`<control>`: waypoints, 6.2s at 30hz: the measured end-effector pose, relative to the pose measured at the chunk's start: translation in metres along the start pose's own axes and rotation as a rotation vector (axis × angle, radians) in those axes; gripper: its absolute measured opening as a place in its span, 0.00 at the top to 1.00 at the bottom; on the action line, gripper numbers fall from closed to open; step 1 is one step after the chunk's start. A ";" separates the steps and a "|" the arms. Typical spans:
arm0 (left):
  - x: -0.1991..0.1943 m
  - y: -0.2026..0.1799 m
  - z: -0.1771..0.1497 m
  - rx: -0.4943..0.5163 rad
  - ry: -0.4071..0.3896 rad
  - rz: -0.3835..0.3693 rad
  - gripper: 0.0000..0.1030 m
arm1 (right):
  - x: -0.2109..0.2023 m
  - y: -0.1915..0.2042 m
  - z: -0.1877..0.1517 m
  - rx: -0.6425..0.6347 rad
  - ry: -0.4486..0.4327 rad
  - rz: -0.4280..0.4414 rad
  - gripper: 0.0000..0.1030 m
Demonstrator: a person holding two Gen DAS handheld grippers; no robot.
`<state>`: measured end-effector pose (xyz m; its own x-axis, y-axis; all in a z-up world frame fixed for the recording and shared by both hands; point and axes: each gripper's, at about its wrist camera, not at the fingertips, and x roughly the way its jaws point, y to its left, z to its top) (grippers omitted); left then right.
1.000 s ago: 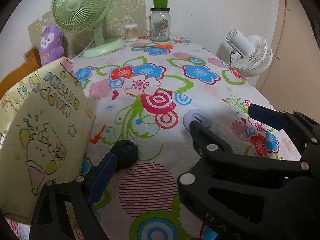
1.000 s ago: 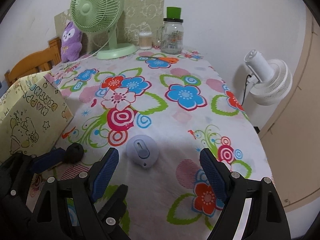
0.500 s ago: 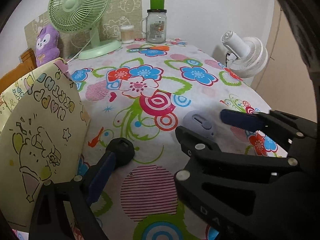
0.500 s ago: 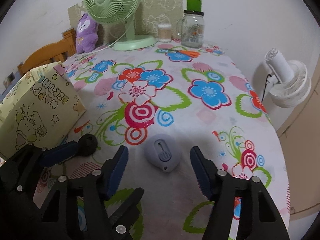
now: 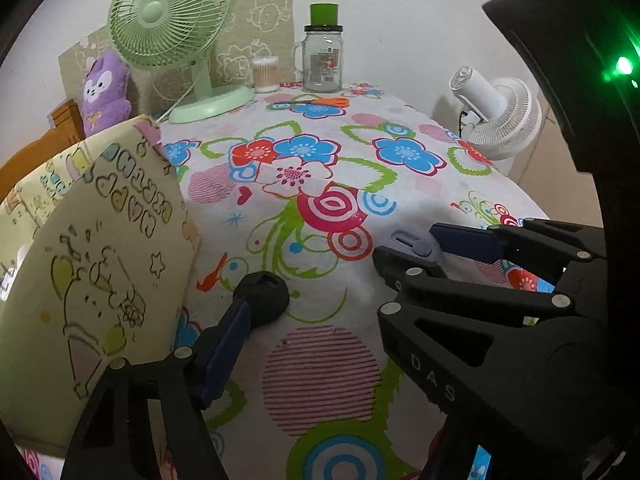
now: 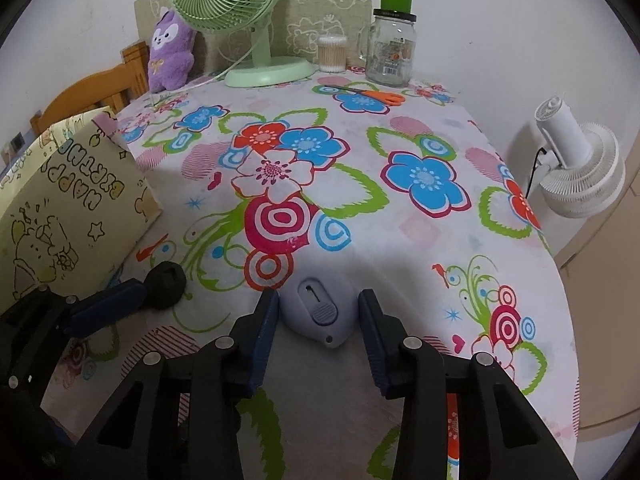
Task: Organize rigid objects
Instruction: 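Grasp the lavender round case with the right tool while the left tool grasps the black key fob, then carry the lavender case in the right tool while the left tool carries the key fob, then lower the lavender case into the box and open the right tool while the left tool releases the key fob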
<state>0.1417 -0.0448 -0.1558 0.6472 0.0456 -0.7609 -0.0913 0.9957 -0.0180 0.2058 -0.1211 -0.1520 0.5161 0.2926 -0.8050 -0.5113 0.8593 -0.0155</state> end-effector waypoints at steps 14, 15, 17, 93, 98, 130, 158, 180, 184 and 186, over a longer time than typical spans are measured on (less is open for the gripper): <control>0.009 0.001 0.003 -0.048 0.026 0.070 0.14 | -0.011 0.001 -0.003 -0.019 -0.009 -0.012 0.58; 0.009 0.000 0.004 -0.043 0.031 0.058 0.10 | -0.010 0.000 -0.002 -0.016 -0.008 -0.016 0.58; 0.013 0.000 0.007 -0.029 0.040 0.038 0.07 | -0.010 -0.002 -0.001 -0.007 -0.008 -0.024 0.58; -0.028 -0.015 0.014 0.081 0.012 -0.063 0.68 | -0.070 -0.011 -0.014 0.151 -0.068 -0.051 0.57; -0.046 -0.015 0.012 0.092 -0.009 -0.064 0.68 | -0.089 -0.003 -0.016 0.153 -0.089 -0.073 0.57; -0.127 0.010 0.018 0.130 -0.093 -0.051 0.68 | -0.162 0.046 -0.004 0.127 -0.170 -0.117 0.57; -0.130 0.097 0.035 0.066 -0.081 0.028 0.67 | -0.141 0.115 0.048 0.052 -0.174 -0.020 0.57; -0.103 0.163 0.034 -0.009 -0.019 0.084 0.67 | -0.087 0.169 0.079 -0.010 -0.106 0.057 0.57; -0.098 0.173 0.033 -0.017 -0.011 0.092 0.67 | -0.076 0.177 0.083 -0.015 -0.087 0.069 0.57; -0.095 0.177 0.033 -0.026 -0.012 0.102 0.67 | -0.073 0.180 0.084 -0.014 -0.083 0.070 0.57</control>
<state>0.0887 0.1298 -0.0654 0.6424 0.1477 -0.7520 -0.1769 0.9833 0.0421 0.1343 0.0476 -0.0463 0.5336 0.3855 -0.7528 -0.5574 0.8297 0.0299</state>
